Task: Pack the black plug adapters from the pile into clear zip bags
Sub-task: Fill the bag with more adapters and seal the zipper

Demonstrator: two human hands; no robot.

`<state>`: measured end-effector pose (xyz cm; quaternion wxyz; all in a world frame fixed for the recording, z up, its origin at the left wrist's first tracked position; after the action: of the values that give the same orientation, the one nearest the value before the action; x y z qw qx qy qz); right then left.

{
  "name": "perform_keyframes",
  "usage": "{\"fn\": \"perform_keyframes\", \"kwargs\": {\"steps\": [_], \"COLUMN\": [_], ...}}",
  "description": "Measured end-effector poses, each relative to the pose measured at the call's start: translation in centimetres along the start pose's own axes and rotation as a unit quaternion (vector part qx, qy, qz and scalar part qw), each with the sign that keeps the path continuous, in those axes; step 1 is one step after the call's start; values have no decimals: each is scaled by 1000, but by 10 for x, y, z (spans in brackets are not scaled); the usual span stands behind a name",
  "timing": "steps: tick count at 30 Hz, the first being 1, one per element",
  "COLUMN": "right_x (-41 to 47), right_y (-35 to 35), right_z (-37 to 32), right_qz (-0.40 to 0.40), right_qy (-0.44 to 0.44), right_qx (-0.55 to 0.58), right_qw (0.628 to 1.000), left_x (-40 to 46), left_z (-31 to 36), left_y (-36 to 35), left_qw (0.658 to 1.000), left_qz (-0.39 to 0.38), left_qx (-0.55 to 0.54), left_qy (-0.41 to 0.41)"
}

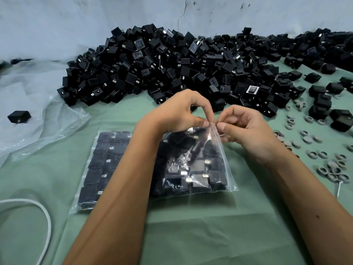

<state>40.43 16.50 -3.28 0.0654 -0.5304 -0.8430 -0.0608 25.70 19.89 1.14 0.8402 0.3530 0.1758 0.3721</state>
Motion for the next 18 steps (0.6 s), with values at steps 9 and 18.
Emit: {"fn": "perform_keyframes", "kwargs": {"steps": [9,18], "right_x": [9,40], "right_y": [16,8], "right_z": [6,12], "right_qz": [94,31], "right_qy": [-21,-120], "right_qx": [-532,-650], "right_qw": [841,750], "left_x": [5,3], "left_z": [-4,3], "left_y": [-8,-8], "left_qw": [1000,1000], "left_qz": [-10,-12], "left_qx": [-5,-16], "left_qy": [20,7]}}
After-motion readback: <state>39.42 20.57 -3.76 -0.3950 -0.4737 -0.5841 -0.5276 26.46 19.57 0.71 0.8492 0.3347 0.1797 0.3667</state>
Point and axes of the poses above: each hand's wrist, its own x-axis towards the middle knuckle, its own y-axis out of the back of the hand, z = x × y, the point moved 8 cm from there along x, towards the middle knuckle, and after that the axes turned 10 degrees about -z, right-handed, at the moved point
